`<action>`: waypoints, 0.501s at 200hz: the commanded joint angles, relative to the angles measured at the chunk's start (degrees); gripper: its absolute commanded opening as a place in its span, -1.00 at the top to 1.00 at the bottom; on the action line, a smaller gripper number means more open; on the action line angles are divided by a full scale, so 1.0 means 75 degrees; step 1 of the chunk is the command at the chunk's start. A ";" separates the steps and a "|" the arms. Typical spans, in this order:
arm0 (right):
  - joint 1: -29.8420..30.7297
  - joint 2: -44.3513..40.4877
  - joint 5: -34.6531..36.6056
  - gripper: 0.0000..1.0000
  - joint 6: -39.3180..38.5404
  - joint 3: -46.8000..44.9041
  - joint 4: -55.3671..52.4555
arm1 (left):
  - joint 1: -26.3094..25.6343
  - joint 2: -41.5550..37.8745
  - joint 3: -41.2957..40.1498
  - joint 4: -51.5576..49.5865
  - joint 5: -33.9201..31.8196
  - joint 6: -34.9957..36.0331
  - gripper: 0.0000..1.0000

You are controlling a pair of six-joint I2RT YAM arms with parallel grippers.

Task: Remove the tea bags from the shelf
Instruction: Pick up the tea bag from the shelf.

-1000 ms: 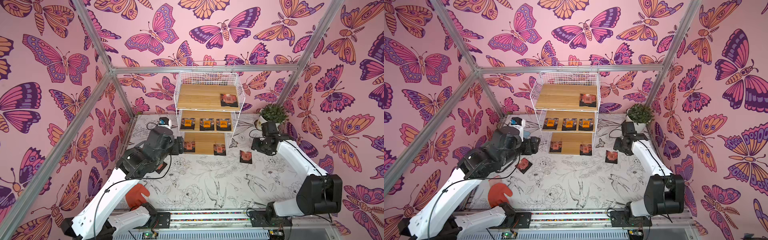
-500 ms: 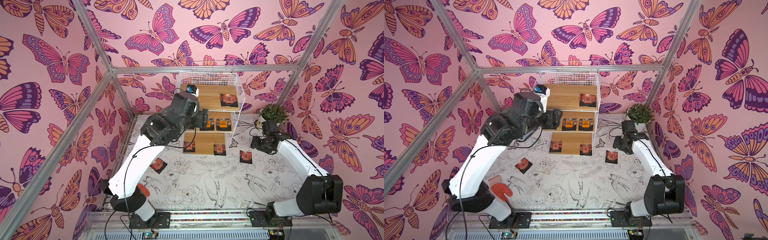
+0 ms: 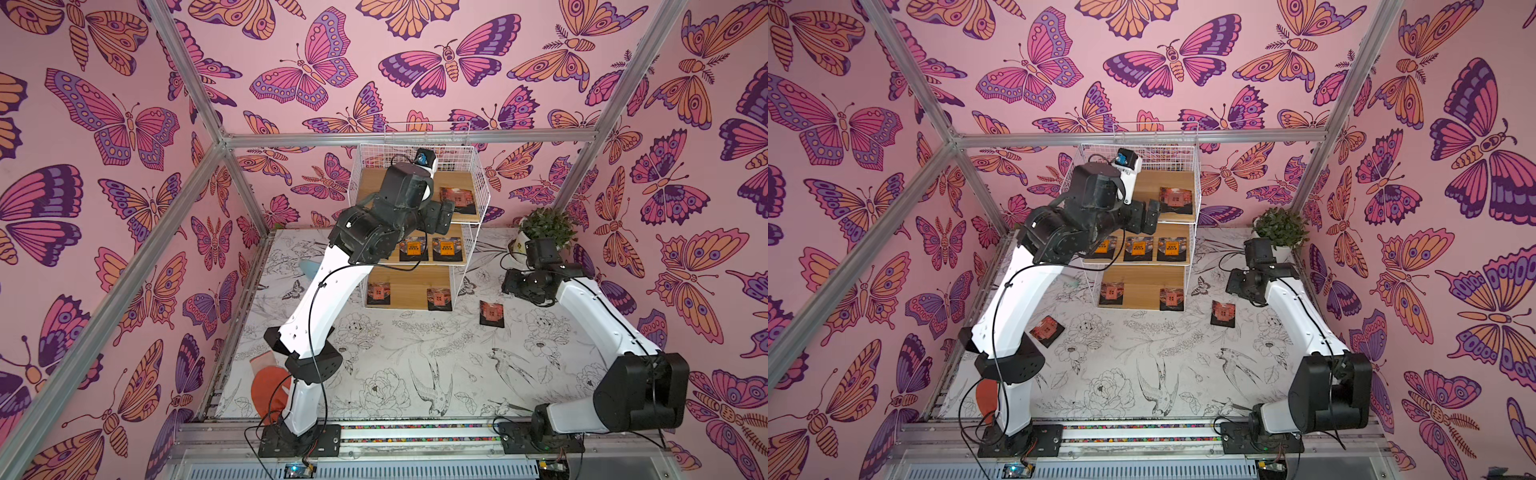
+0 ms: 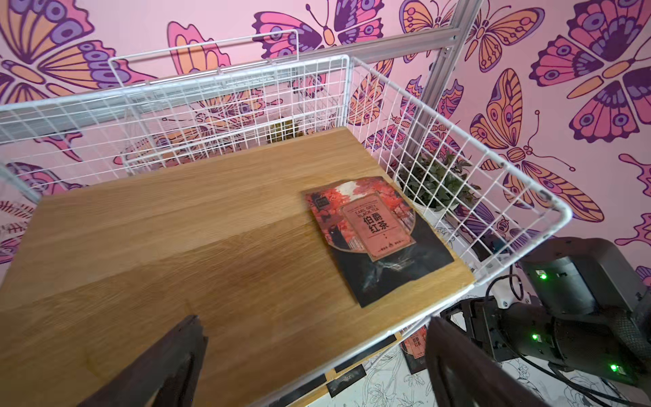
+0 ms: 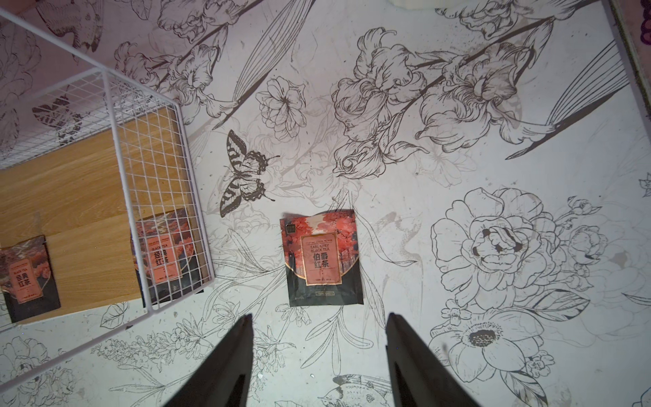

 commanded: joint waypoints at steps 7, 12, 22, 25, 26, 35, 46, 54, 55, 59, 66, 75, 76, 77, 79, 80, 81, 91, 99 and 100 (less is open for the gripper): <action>-0.0037 -0.0095 0.0081 -0.28 -0.0032 0.0275 -0.0254 | 0.0080 0.0286 0.0110 0.0357 0.0390 0.0173 -0.99; -0.0035 -0.0087 0.0086 -0.28 -0.0027 0.0278 -0.0254 | 0.0077 0.0339 0.0106 0.0412 0.0428 0.0166 -1.00; -0.0043 -0.0059 0.0087 -0.28 -0.0029 0.0291 -0.0252 | 0.0077 0.0425 0.0109 0.0528 0.0516 0.0128 -1.00; -0.0040 -0.0049 0.0078 -0.28 -0.0030 0.0290 -0.0263 | 0.0077 0.0452 0.0103 0.0559 0.0542 0.0129 -1.00; -0.0043 -0.0048 0.0074 -0.28 -0.0027 0.0290 -0.0263 | 0.0077 0.0462 0.0106 0.0564 0.0552 0.0124 -1.00; -0.0046 -0.0034 0.0070 -0.29 -0.0025 0.0301 -0.0253 | 0.0077 0.0522 0.0112 0.0665 0.0617 0.0095 -1.00; -0.0037 -0.0022 0.0069 -0.28 -0.0042 0.0290 -0.0247 | 0.0079 0.0582 0.0105 0.0765 0.0644 0.0042 -0.99; -0.0036 -0.0011 0.0058 -0.28 -0.0035 0.0293 -0.0245 | 0.0089 0.0604 0.0107 0.0833 0.0650 0.0001 -1.00; -0.0035 -0.0011 0.0058 -0.28 -0.0041 0.0291 -0.0236 | 0.0089 0.0602 0.0102 0.0847 0.0653 -0.0005 -1.00; -0.0045 -0.0003 0.0047 -0.28 -0.0038 0.0290 -0.0229 | 0.0098 0.0623 0.0114 0.0877 0.0671 -0.0033 -1.00; -0.0045 0.0021 0.0034 -0.28 -0.0045 0.0290 -0.0216 | 0.0109 0.0636 0.0106 0.0940 0.0728 -0.0094 -0.99; -0.0044 0.0046 0.0011 -0.29 -0.0047 0.0290 -0.0204 | 0.0121 0.0648 0.0107 0.1023 0.0809 -0.0155 -0.99; -0.0045 0.0047 0.0011 -0.29 -0.0053 0.0290 -0.0204 | 0.0123 0.0654 0.0108 0.1030 0.0809 -0.0153 -1.00; -0.0046 0.0047 0.0010 -0.28 -0.0056 0.0290 -0.0198 | 0.0118 0.0663 0.0103 0.1046 0.0814 -0.0158 -1.00; -0.0037 0.0056 0.0004 -0.29 -0.0049 0.0290 -0.0194 | 0.0123 0.0669 0.0099 0.1057 0.0833 -0.0167 -1.00; -0.0036 0.0058 0.0007 -0.29 -0.0054 0.0284 -0.0193 | 0.0123 0.0670 0.0104 0.1059 0.0833 -0.0171 -1.00; -0.0041 0.0059 0.0009 -0.29 -0.0056 0.0281 -0.0187 | 0.0124 0.0677 0.0101 0.1072 0.0844 -0.0173 -1.00; -0.0040 0.0083 -0.0025 -0.28 -0.0051 0.0264 -0.0163 | 0.0124 0.0727 0.0100 0.1150 0.0890 -0.0203 -1.00; -0.0052 0.0099 -0.0033 -0.29 -0.0053 0.0256 -0.0146 | 0.0124 0.0773 0.0109 0.1196 0.0922 -0.0227 -1.00; -0.0049 0.0103 -0.0041 -0.28 -0.0050 0.0256 -0.0140 | 0.0124 0.0781 0.0103 0.1199 0.0929 -0.0230 -1.00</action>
